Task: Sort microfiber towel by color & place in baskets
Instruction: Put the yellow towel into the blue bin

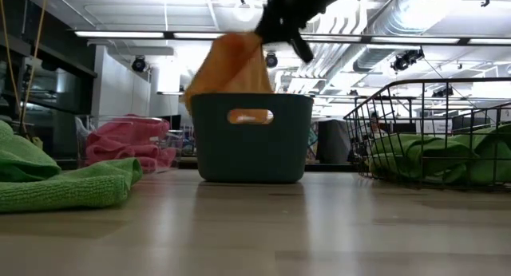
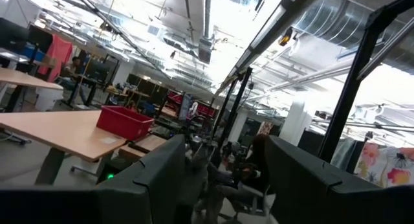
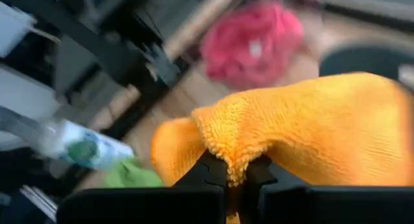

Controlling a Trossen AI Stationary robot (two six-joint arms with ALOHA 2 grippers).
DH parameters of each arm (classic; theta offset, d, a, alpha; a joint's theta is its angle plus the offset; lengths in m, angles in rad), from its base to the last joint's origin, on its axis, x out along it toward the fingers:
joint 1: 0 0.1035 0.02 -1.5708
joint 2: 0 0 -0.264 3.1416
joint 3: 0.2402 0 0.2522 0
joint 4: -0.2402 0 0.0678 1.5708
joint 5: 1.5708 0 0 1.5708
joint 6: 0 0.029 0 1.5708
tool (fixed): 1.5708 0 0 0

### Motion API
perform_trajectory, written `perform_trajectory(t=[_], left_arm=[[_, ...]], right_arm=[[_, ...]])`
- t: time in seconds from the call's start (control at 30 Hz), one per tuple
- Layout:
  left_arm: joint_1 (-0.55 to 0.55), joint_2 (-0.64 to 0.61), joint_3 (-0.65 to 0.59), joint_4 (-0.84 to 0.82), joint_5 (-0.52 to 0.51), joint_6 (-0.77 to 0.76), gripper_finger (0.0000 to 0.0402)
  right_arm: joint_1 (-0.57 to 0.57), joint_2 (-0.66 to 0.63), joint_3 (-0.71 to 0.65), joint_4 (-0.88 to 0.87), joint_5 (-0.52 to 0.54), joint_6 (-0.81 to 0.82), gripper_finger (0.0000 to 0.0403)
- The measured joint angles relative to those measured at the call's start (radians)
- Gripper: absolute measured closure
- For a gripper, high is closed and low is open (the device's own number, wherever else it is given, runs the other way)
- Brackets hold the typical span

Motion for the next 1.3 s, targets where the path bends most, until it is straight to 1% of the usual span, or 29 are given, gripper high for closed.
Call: perform_trajectory(t=[0.1,0.23,0.3,0.4,0.43,0.57,0.63,0.83,0.9,0.97,1.03,1.2,1.3], left_arm=[[0.0,0.0,0.0,0.0,0.0,0.0,0.0199],[0.0,0.0,0.0,0.0,0.0,0.0,0.0199],[0.0,0.0,0.0,-0.001,0.0,0.0,0.0199],[0.0,0.0,0.0,-0.001,0.0,0.0,0.0199],[0.0,0.0,0.0,-0.001,0.001,0.0,0.0199],[0.0,0.0,0.0,-0.001,0.0,0.0,0.0199],[0.0,0.0,0.0,-0.001,0.001,0.0,0.0199],[0.0,0.0,0.0,0.0,0.001,0.0,0.0199],[0.0,0.0,0.0,0.0,0.001,0.0,0.0199],[0.0,0.0,0.0,0.0,0.001,0.0,0.0199],[0.0,0.0,0.0,0.0,0.001,0.0,0.0199],[0.0,0.0,0.0,0.0,0.001,0.0,0.0199],[0.0,0.0,0.0,0.0,0.001,0.0,0.0199]], right_arm=[[-0.009,0.023,0.0,-0.132,0.026,-0.008,0.0403],[-0.02,0.009,0.0,-0.309,0.126,-0.017,0.0403],[-0.024,-0.012,0.0,-0.352,0.167,-0.019,0.0403],[-0.024,-0.042,0.0,-0.341,0.201,-0.044,0.0403],[-0.024,-0.044,0.0,-0.311,0.194,-0.059,0.0403],[-0.023,-0.018,0.0,-0.174,0.059,-0.098,0.0403],[-0.019,0.012,0.0,-0.135,0.015,-0.113,0.0403],[-0.008,0.089,0.0,-0.099,-0.017,-0.123,0.0396],[-0.009,0.098,0.0,-0.099,-0.046,-0.128,0.0377],[-0.012,0.098,0.0,-0.097,-0.074,-0.146,0.0345],[-0.013,0.09,0.0,-0.1,-0.092,-0.171,0.0304],[-0.01,0.047,0.0,-0.107,-0.097,-0.253,0.0187],[-0.01,0.012,0.0,-0.119,-0.099,-0.288,0.0129]])
